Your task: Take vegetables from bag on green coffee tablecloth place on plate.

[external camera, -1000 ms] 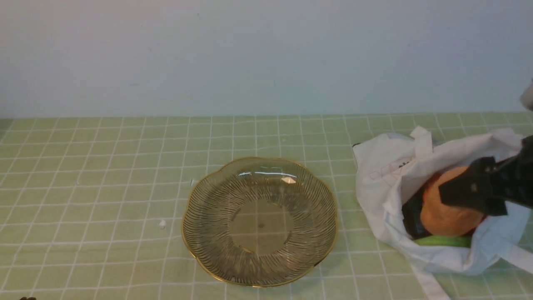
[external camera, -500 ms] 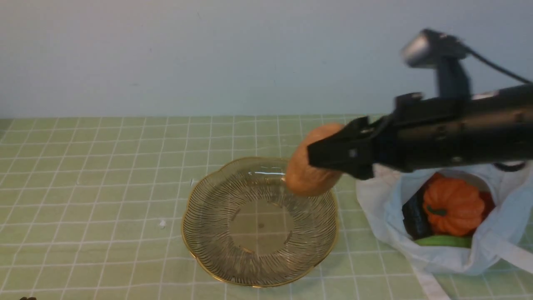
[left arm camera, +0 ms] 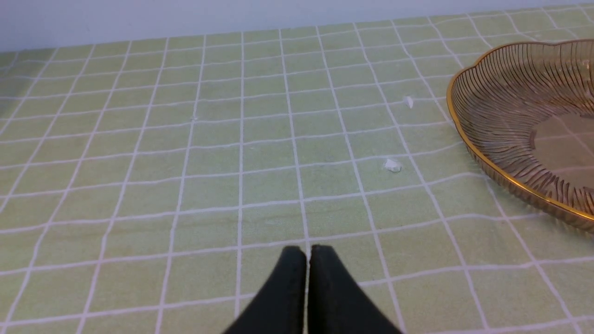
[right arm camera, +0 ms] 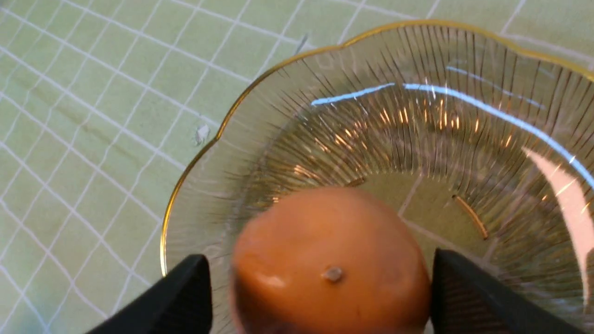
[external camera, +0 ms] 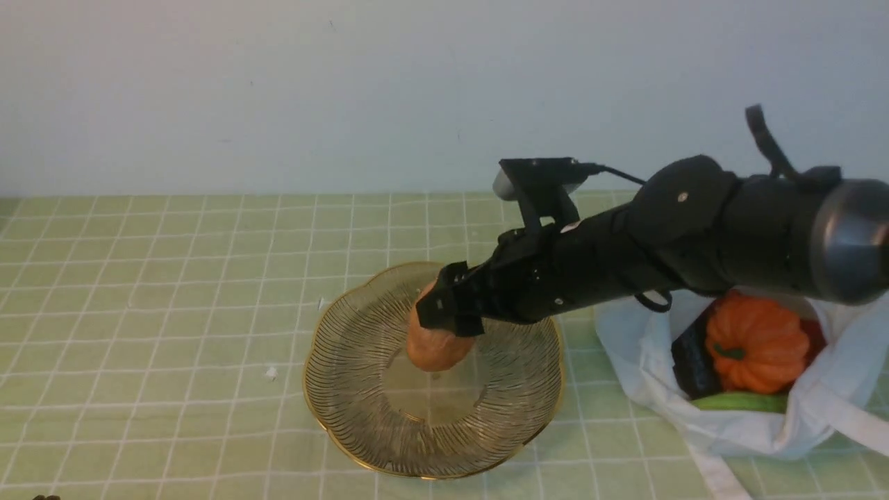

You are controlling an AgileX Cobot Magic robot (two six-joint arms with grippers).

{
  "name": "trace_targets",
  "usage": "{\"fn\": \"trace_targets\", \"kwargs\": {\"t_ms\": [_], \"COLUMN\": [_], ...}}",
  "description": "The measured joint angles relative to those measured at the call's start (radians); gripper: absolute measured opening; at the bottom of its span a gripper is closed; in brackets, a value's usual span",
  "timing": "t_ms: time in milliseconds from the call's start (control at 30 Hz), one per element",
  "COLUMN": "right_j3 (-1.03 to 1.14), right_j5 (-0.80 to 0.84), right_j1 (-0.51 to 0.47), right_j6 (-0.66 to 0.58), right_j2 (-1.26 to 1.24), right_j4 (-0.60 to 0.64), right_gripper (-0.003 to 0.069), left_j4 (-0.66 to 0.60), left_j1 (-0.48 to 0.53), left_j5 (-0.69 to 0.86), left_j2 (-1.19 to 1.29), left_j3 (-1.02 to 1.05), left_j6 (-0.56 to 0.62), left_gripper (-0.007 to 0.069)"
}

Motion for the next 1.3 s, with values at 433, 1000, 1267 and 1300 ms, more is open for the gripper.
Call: {"fn": "trace_targets", "kwargs": {"t_ms": [433,1000,1267,1300], "right_j3": [-0.001,0.268,0.579,0.595], "right_j5": [0.138,0.123,-0.107,-0.115], "right_j1": [-0.116,-0.337,-0.338,-0.338], "right_j6": [0.065,0.562,0.615,0.616], "right_j2": [-0.195,-1.161,-1.480,-1.502], "right_j4": [-0.164,-0.718,-0.764,-0.760], "right_gripper": [0.0583,-0.0012,-0.0013,-0.0012], "left_j4": [0.000,0.000,0.000,0.000], "left_j1": [0.000,0.000,0.000,0.000], "left_j5": [0.000,0.000,0.000,0.000], "left_j2": [0.000,0.000,0.000,0.000], "left_j3": [0.000,0.000,0.000,0.000], "left_j6": [0.000,0.000,0.000,0.000], "left_gripper": [-0.0005,-0.0005,-0.0005,-0.0005]}}
